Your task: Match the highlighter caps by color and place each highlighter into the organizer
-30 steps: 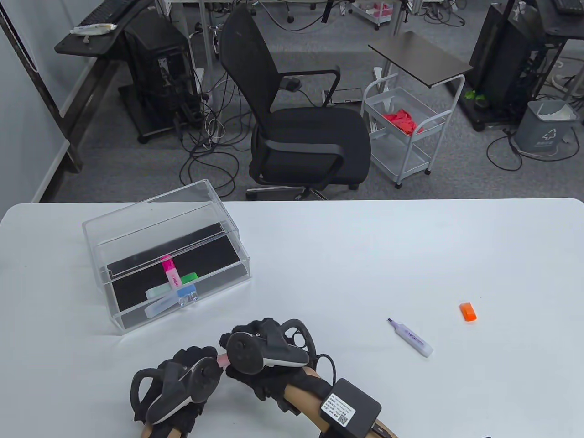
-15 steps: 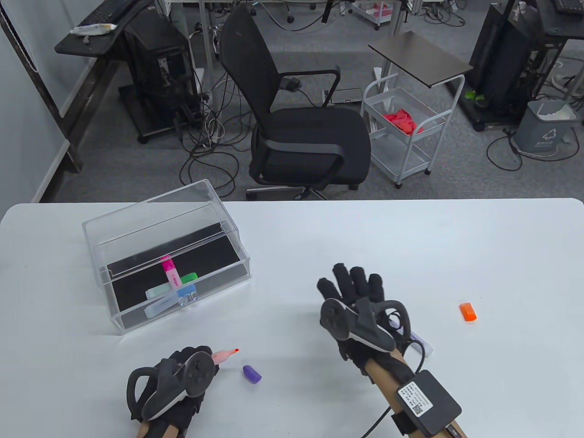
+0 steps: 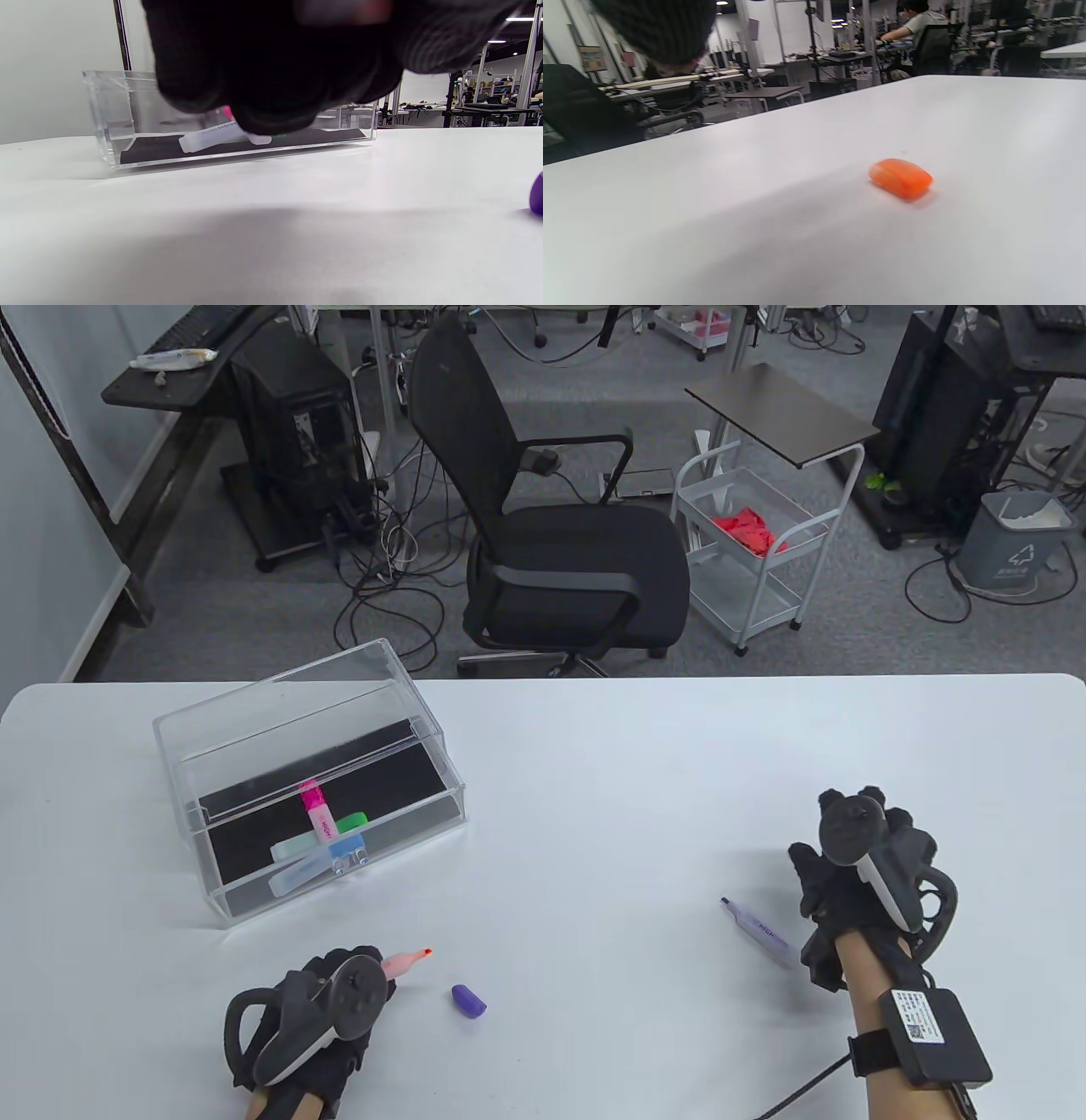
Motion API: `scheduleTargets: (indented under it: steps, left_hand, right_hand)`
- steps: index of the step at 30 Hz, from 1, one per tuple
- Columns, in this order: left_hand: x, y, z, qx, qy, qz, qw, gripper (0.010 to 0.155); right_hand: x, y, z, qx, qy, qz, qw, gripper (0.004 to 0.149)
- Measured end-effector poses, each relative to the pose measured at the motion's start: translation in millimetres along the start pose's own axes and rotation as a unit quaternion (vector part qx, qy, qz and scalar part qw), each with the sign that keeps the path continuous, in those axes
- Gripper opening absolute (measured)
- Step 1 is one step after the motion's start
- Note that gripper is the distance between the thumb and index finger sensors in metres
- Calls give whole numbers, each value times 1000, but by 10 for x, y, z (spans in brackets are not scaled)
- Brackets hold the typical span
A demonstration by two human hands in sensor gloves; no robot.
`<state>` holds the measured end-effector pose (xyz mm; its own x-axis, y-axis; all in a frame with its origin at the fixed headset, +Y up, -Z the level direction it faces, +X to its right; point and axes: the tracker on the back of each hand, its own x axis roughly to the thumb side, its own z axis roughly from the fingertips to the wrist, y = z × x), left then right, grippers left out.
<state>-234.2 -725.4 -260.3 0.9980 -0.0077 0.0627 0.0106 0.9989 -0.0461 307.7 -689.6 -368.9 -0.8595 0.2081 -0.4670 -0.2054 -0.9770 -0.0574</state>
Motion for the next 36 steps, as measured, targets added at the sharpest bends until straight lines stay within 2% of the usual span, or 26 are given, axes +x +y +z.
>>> scheduleTargets:
  steps: [9, 18, 23, 29, 34, 36]
  left_hand:
    - [-21, -3, 1, -3, 6, -2, 1000, 51]
    - [-21, 1, 3, -10, 13, -9, 1000, 51]
    - [-24, 0, 1, -14, 17, -11, 1000, 51]
    - [-21, 6, -6, -15, 20, -17, 1000, 51]
    - [-17, -6, -20, -16, 19, -18, 1000, 51]
    - [-5, -13, -32, -18, 16, -21, 999, 51]
  right_hand:
    - [-537, 452, -321, 66, 128, -14, 989, 77]
    - [-656, 630, -480, 92, 170, -21, 981, 75]
    - [-662, 653, -525, 77, 186, -21, 979, 70]
    - [-657, 645, -520, 37, 199, -7, 979, 53]
    - [-632, 613, -505, 47, 184, 2, 982, 52]
    - [-611, 549, -460, 36, 168, -1, 985, 53]
